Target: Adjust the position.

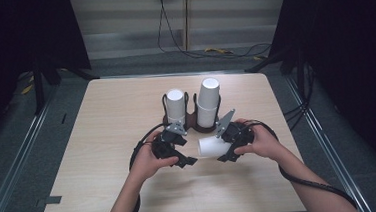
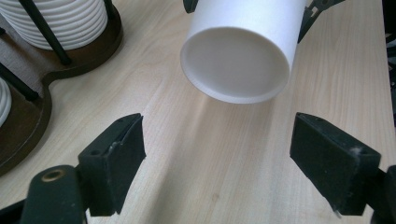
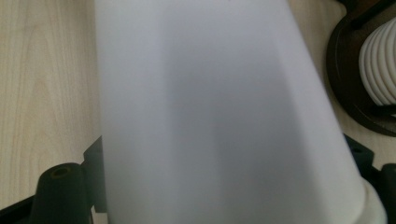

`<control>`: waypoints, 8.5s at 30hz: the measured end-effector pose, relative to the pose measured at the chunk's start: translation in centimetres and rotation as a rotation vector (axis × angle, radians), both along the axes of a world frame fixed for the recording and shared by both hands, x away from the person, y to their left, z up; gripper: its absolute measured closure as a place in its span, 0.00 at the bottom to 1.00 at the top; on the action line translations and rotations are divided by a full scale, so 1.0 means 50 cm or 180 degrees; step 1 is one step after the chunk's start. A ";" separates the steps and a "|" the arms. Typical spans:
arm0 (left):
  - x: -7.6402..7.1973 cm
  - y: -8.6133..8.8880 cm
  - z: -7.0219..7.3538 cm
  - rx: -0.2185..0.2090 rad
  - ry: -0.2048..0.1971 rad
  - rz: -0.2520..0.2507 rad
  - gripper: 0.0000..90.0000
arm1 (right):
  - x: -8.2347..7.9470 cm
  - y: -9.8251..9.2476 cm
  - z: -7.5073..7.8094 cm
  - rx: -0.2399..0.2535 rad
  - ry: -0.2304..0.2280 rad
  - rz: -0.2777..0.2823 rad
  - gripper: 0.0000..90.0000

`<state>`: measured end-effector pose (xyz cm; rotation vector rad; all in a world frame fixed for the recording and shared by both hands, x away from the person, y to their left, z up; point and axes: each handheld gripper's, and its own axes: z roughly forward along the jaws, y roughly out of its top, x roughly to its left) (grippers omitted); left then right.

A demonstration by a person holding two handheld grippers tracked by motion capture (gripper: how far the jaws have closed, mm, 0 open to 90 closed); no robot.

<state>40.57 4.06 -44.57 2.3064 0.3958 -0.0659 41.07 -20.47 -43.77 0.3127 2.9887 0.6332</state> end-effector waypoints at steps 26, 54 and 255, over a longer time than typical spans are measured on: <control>-0.001 0.002 0.001 -0.0003 -0.0003 0.0003 0.20 | 0.001 0.022 0.021 -0.0380 0.0020 0.0137 0.22; -0.004 -0.002 0.000 0.0018 -0.0025 -0.0029 0.21 | 0.008 0.041 0.035 -0.0570 -0.0031 0.0231 0.22; -0.007 0.010 0.008 0.0068 -0.0244 -0.0093 0.40 | 0.016 0.018 0.055 -0.0080 -0.0015 0.0065 0.15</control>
